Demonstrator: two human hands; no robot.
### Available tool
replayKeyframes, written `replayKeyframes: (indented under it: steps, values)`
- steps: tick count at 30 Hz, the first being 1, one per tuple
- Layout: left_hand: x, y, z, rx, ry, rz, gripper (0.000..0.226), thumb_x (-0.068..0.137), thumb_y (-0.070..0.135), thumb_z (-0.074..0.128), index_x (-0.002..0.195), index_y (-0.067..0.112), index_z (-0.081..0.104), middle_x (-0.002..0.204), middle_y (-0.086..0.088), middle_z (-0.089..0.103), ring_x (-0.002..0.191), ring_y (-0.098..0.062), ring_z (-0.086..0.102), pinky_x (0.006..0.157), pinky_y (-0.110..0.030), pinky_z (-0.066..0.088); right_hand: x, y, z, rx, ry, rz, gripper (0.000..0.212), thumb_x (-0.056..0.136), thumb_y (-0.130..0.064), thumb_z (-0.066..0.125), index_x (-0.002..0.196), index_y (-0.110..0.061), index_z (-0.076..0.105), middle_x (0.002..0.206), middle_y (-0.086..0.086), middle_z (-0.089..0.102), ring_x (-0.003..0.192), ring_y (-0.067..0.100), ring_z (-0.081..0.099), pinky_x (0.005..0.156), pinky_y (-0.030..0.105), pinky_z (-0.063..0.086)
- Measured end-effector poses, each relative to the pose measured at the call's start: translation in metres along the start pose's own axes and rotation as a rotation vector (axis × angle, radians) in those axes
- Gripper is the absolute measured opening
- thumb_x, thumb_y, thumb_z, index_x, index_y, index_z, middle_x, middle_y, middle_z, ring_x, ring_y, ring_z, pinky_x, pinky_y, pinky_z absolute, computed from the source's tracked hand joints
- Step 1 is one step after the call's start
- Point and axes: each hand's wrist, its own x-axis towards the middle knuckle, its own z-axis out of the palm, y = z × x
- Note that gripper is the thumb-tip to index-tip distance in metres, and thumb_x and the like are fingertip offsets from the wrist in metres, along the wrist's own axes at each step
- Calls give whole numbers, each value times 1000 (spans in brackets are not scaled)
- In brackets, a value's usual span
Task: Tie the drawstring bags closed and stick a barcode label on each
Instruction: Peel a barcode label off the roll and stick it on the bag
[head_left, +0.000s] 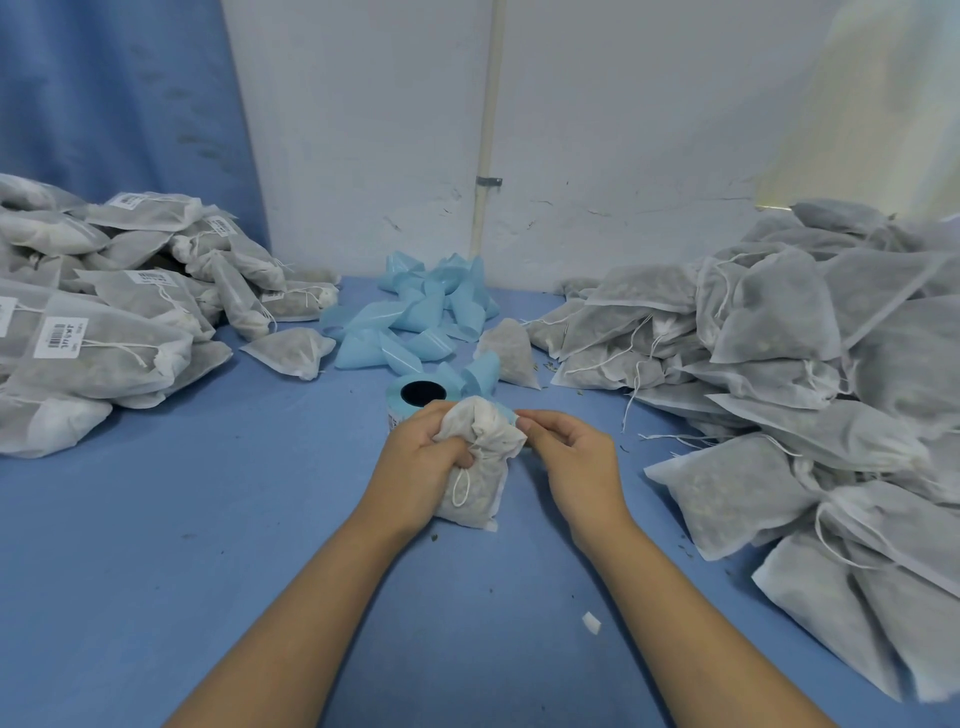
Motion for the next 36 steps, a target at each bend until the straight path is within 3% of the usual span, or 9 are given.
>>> replayKeyframes:
  steps: [5,8,11,15,18,20,24,27,36]
  values:
    - [1,-1,-2,-21,27,-18,34,58,13,52,89,9,65,88,-2,61,81,-10,56,71,-17,42,0,-1,-2,1,72,1,16,88,-12,65,85,-25,73,81,-13,74,77,-3,65,69,8,47]
    - [1,-2,-2,-31,64,-12,35,62,11,55,96,16,65,95,3,65,86,-7,59,73,-13,44,0,-1,-3,-22,210,-12,19,89,-16,64,81,-31,72,76,-15,70,73,0,61,71,13,49]
    - [3,-4,-2,-39,111,13,41,76,-8,55,100,24,63,104,5,65,91,0,59,75,-8,44,0,-5,-3,156,327,37,17,91,-7,61,84,-20,70,68,-8,68,61,1,60,62,12,49]
    - [5,-7,-3,-8,150,45,57,81,-11,54,123,29,56,123,14,58,111,5,53,85,-4,40,-3,-8,-2,194,324,78,18,86,-1,63,84,-17,72,82,2,72,71,4,65,68,13,50]
    - [6,-8,-5,4,165,61,62,85,-4,59,135,29,48,131,15,53,119,3,50,99,-12,38,-5,-11,2,235,296,83,14,86,-4,64,86,-15,73,82,3,73,75,7,67,68,13,50]
    - [5,-7,-4,-17,192,66,55,85,-3,60,131,27,53,125,13,59,114,1,54,97,-14,42,-8,-12,6,288,282,99,11,86,-5,66,89,-12,73,77,1,74,72,7,67,64,12,50]
    - [6,3,1,-184,345,65,30,86,-1,62,99,26,65,96,10,69,85,6,64,72,-7,47,-12,-17,12,385,245,163,19,85,-2,66,96,-17,70,73,-3,72,66,5,63,66,14,51]
    - [9,11,4,-333,435,64,27,88,2,62,94,27,65,94,11,70,88,-1,66,77,-15,51,-13,-26,16,516,216,299,16,85,1,66,89,-14,71,73,1,73,61,4,64,59,12,51]
    - [9,19,12,-330,568,86,24,88,4,63,95,27,62,96,9,68,91,-6,64,85,-20,50,-24,-35,34,675,27,576,7,81,-13,72,85,-10,66,67,-1,70,56,7,67,50,15,51]
